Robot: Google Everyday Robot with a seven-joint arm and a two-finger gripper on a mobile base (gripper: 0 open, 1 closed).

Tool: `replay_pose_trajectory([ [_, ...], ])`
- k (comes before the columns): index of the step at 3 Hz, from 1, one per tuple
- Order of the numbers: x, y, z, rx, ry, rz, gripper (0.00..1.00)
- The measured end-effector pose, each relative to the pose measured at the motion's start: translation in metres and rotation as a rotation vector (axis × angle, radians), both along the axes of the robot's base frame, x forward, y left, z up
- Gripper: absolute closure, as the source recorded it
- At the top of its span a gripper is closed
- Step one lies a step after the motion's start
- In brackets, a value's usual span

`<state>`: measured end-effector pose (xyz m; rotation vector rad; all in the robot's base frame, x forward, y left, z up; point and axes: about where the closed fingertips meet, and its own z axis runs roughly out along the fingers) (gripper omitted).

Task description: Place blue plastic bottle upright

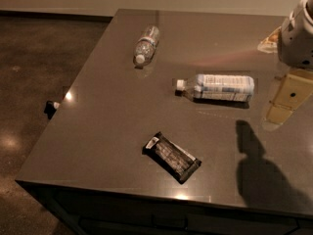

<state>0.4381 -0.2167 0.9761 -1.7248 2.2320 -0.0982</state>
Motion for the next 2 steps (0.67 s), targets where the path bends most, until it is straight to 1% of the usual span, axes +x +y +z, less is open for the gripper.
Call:
replay_pose_trajectory([
  [1, 0.003, 0.0, -0.001, 0.0, -0.001, 0.0, 0.0],
  [2, 0.017, 0.003, -0.005, 0.002, -0.002, 0.001, 0.0],
])
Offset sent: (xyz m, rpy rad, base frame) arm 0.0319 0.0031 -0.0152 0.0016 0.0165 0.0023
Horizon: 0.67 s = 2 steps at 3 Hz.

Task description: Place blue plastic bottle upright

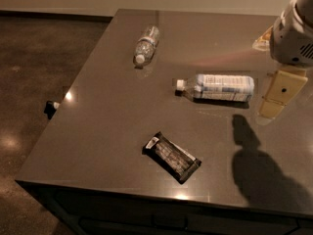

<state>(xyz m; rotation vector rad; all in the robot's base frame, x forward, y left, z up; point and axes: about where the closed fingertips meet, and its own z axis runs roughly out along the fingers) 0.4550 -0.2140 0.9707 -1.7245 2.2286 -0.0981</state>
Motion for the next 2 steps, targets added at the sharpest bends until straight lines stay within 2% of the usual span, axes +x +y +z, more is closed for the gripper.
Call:
replay_pose_trajectory([
  [1, 0.027, 0.009, -0.014, 0.013, 0.014, 0.013, 0.0],
  [2, 0.059, 0.034, -0.037, 0.017, 0.03, 0.062, 0.0],
])
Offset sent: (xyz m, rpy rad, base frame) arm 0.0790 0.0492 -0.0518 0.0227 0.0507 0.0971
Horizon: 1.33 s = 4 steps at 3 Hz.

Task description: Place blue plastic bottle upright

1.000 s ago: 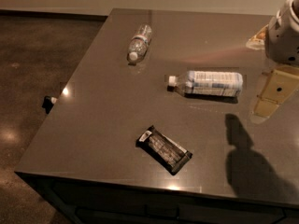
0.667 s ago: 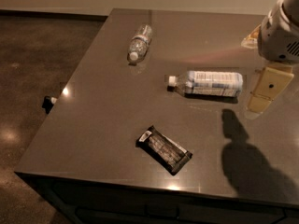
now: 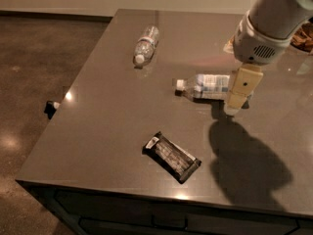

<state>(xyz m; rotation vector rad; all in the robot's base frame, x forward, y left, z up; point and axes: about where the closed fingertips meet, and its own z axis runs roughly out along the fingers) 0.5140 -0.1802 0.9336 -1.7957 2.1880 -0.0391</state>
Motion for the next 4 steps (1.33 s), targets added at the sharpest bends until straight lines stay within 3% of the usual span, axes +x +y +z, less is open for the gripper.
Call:
replay_pose_trajectory([
  [2, 0.047, 0.032, -0.041, -0.022, 0.029, 0.061, 0.0],
  [4, 0.071, 0.037, -0.065, -0.05, 0.058, 0.07, 0.0],
])
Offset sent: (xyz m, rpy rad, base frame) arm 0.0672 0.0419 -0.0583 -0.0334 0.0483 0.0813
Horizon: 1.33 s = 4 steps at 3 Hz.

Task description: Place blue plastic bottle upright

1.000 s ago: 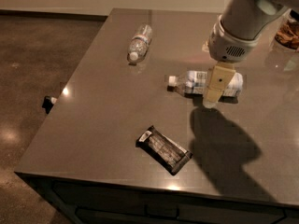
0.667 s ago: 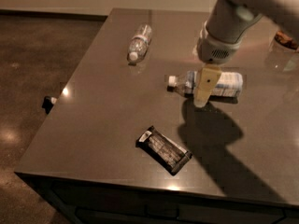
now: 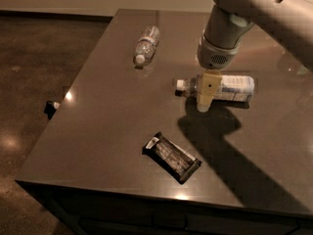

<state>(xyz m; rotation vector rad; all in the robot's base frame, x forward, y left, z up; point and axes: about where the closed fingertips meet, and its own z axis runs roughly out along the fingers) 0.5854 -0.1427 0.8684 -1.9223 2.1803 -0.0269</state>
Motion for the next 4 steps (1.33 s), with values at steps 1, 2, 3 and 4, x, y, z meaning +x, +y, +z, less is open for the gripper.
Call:
replay_pose_trajectory([
  [1, 0.004, -0.008, -0.004, -0.012, 0.009, -0.025, 0.16],
  [2, 0.005, -0.015, -0.003, -0.009, 0.014, -0.06, 0.47],
  [3, 0.004, -0.016, -0.001, -0.002, 0.013, -0.074, 0.7],
  [4, 0.005, -0.007, 0.023, 0.057, -0.002, -0.071, 0.94],
])
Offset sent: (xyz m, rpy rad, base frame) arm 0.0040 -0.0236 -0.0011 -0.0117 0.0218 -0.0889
